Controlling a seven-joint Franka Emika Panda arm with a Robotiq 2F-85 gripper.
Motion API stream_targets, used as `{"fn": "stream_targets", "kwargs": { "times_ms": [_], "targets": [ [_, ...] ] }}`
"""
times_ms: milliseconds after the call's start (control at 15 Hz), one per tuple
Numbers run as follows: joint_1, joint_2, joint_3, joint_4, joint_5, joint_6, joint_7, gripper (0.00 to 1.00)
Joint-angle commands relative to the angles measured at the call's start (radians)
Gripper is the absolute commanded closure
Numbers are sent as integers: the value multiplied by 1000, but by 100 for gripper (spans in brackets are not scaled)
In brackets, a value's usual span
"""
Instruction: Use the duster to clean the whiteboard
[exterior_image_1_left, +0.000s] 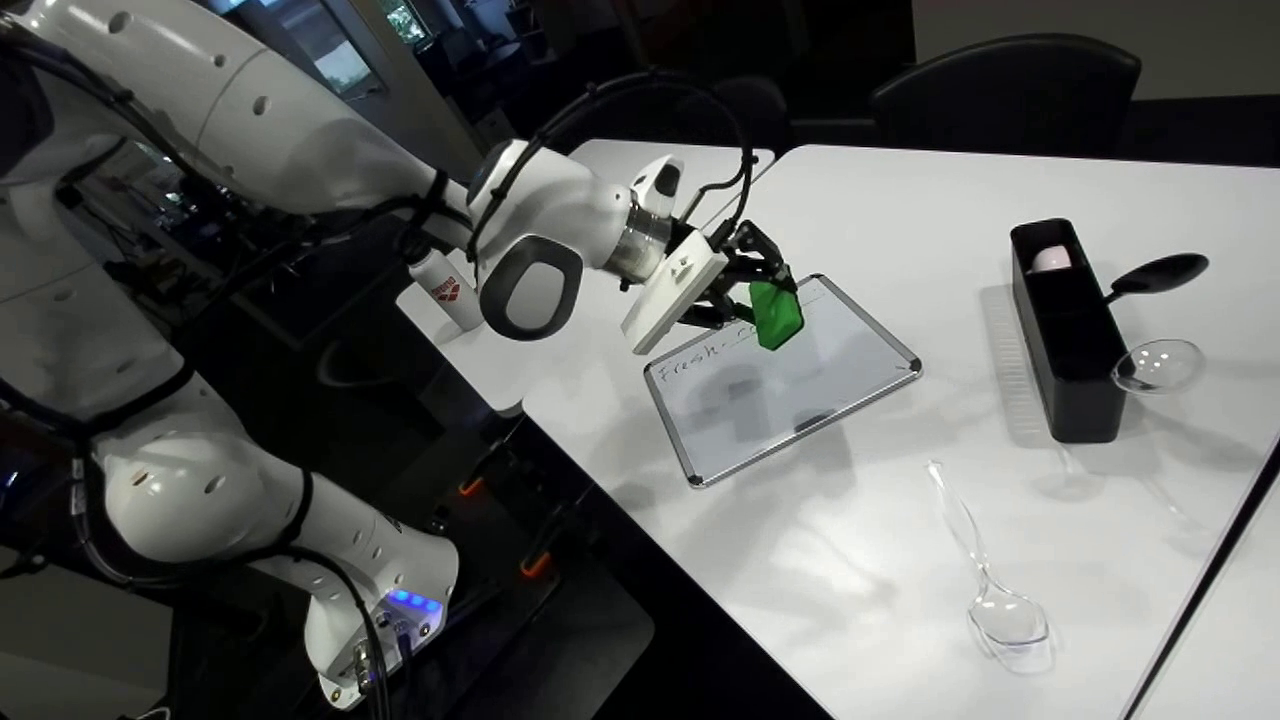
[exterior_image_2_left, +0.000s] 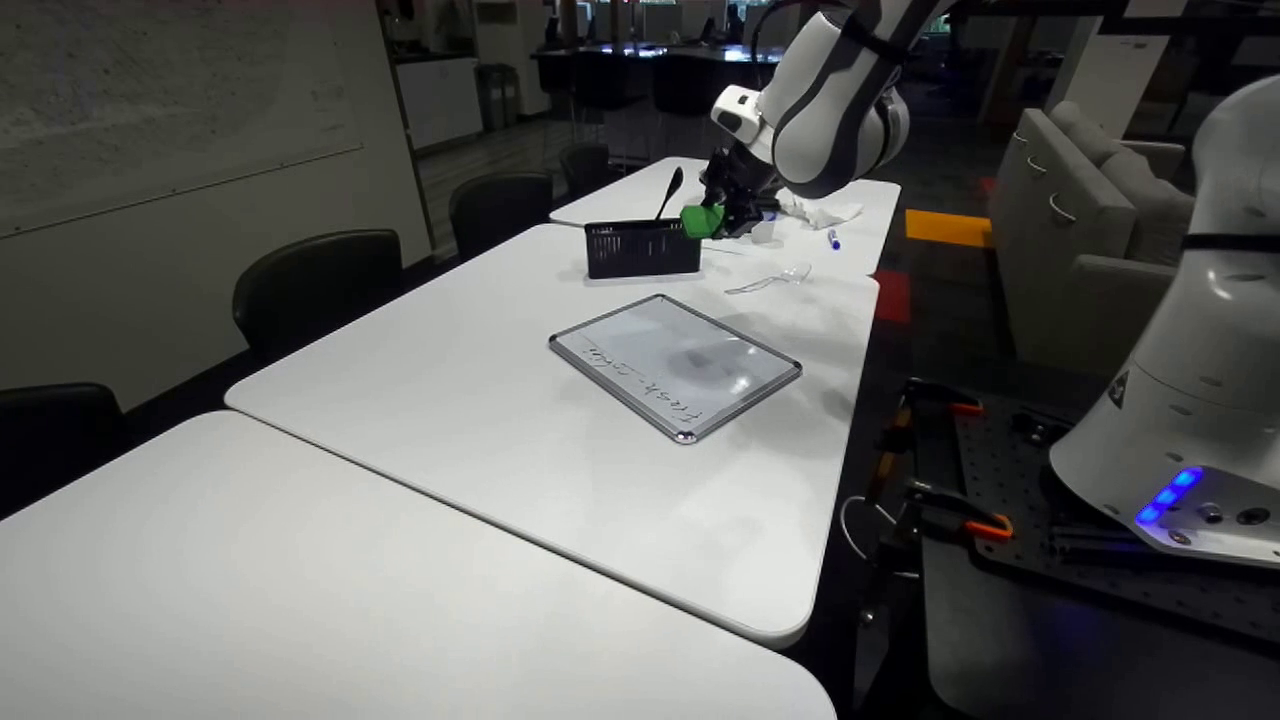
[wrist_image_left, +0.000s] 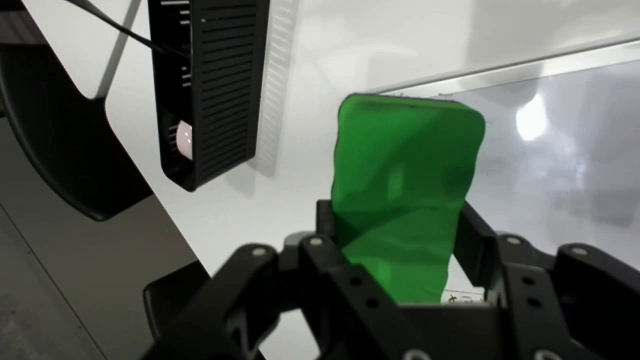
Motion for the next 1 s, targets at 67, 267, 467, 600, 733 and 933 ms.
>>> {"fn": "stream_targets", "kwargs": {
  "times_ms": [67, 267, 467, 600, 733, 933],
  "targets": [
    [-93, 95, 19, 89, 57, -80, 70, 67],
    [-244, 153, 144, 116, 11, -131, 148, 67],
    [-452, 215, 337, 127, 12, -108, 157, 67],
    [-553, 265, 411, 137, 17, -79, 156, 67],
    [-628, 302, 432, 150, -78, -73, 246, 67],
    [-712, 328, 458, 170, -148, -96, 332, 67]
  ]
}}
